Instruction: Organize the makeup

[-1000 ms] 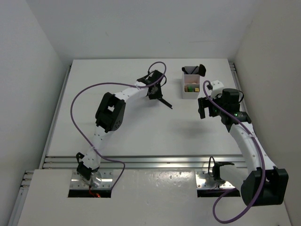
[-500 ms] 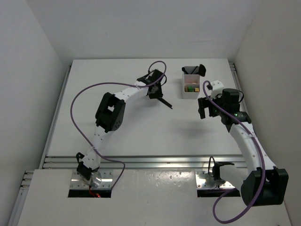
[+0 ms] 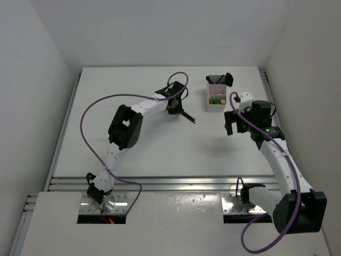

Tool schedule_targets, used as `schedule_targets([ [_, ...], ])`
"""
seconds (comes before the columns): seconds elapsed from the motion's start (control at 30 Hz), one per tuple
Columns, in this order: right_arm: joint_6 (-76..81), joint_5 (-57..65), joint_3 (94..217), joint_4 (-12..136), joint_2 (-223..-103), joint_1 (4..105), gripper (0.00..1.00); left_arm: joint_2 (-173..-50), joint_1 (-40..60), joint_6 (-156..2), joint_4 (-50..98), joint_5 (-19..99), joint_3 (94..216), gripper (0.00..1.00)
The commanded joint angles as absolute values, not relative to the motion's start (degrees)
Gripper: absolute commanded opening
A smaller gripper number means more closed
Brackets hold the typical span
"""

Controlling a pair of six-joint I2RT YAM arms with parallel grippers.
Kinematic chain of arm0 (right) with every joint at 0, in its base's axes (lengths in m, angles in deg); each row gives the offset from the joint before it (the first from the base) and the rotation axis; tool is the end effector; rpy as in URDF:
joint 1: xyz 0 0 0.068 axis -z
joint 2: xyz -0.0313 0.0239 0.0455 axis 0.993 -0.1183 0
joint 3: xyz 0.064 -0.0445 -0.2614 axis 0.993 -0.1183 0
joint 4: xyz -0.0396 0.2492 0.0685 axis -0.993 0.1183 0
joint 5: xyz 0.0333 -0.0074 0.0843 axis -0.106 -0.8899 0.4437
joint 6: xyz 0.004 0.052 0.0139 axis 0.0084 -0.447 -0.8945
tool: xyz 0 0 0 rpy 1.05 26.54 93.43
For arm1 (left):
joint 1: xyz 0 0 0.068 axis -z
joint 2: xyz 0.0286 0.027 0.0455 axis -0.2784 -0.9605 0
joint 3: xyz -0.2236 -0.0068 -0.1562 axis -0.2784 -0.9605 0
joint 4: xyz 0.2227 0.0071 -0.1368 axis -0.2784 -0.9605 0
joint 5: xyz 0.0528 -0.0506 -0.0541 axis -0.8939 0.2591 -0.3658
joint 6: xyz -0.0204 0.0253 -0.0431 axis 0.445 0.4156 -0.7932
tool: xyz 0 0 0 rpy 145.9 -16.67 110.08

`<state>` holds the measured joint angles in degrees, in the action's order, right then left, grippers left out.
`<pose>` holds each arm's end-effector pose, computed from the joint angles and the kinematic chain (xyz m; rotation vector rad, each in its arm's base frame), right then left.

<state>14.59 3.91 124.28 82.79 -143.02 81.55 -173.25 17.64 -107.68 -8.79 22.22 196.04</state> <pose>0.2300 0.0112 0.2640 -0.2082 2.2177 0.1084 0.4392 -0.2871 0.1606 -0.2617 2.5248 -0.3395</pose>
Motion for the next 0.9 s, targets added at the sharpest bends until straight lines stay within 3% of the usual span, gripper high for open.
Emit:
schedule_targets([
  [0.0, 15.13, 2.9, 124.24, 81.79, -141.79, 81.36, 1.0, -172.84, 17.59, -108.0, -9.07, 21.78, 196.14, 0.31],
  [0.27, 15.75, 2.64, 124.5, 82.58, -141.7, 81.36, 1.0, -171.89, 17.59, -109.06, -9.07, 24.42, 198.87, 0.31],
  [0.4, 15.84, 2.46, 124.15, 82.67, -141.35, 81.36, 1.0, -171.35, 17.59, -108.53, -9.07, 24.42, 199.39, 0.37],
  [0.87, 16.28, 2.29, 124.06, 82.75, -141.35, 81.53, 1.0, -176.36, 17.59, -108.0, -9.07, 22.22, 201.86, 0.37],
])
